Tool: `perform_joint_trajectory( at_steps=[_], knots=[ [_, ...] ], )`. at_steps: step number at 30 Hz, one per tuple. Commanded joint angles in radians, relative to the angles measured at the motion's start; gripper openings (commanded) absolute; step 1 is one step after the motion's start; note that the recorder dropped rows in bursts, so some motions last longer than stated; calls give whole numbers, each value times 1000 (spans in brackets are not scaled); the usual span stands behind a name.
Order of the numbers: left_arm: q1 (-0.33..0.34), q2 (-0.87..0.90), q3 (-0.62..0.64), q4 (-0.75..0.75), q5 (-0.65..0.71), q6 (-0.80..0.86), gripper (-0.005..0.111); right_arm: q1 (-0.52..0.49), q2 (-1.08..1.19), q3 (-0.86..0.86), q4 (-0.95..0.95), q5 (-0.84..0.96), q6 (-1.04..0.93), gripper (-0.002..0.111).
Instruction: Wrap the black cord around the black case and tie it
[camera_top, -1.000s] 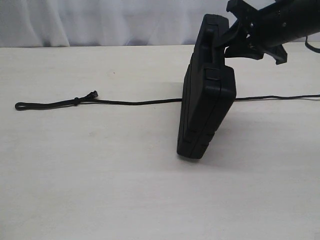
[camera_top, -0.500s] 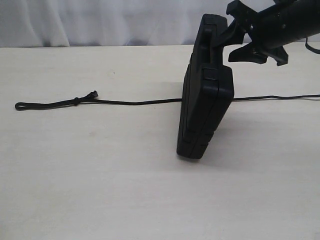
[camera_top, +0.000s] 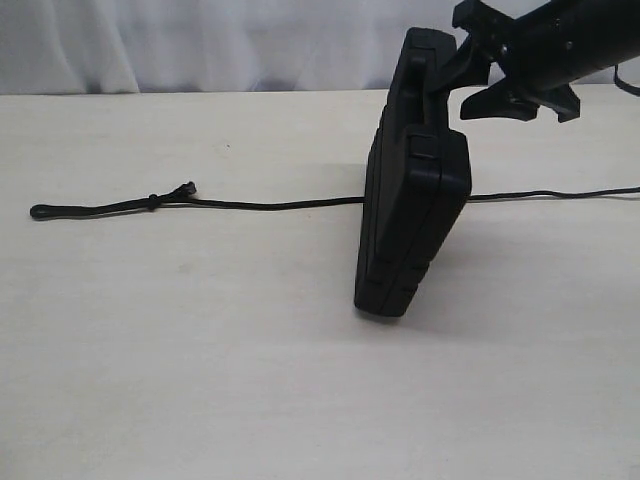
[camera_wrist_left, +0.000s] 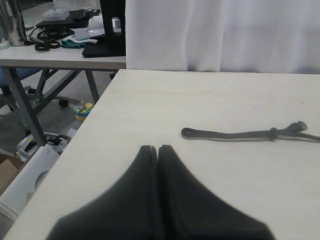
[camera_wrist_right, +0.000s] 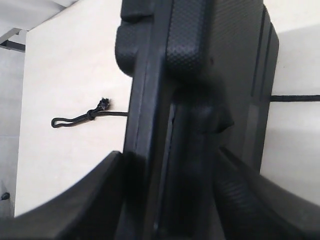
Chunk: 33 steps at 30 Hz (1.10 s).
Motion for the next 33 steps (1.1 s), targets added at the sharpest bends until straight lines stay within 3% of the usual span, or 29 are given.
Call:
perform_joint_trajectory(
  at_steps=[1,6,33],
  knots=[
    [1,-3,3,-1,-7,0,0,-5,22,6,-82,-5,-6,49],
    [1,-3,3,-1,-7,0,0,-5,22,6,-16,-5,-22,49],
    [1,-3,3,-1,-7,0,0,-5,22,-40,-38,17,-22,48]
  ],
)
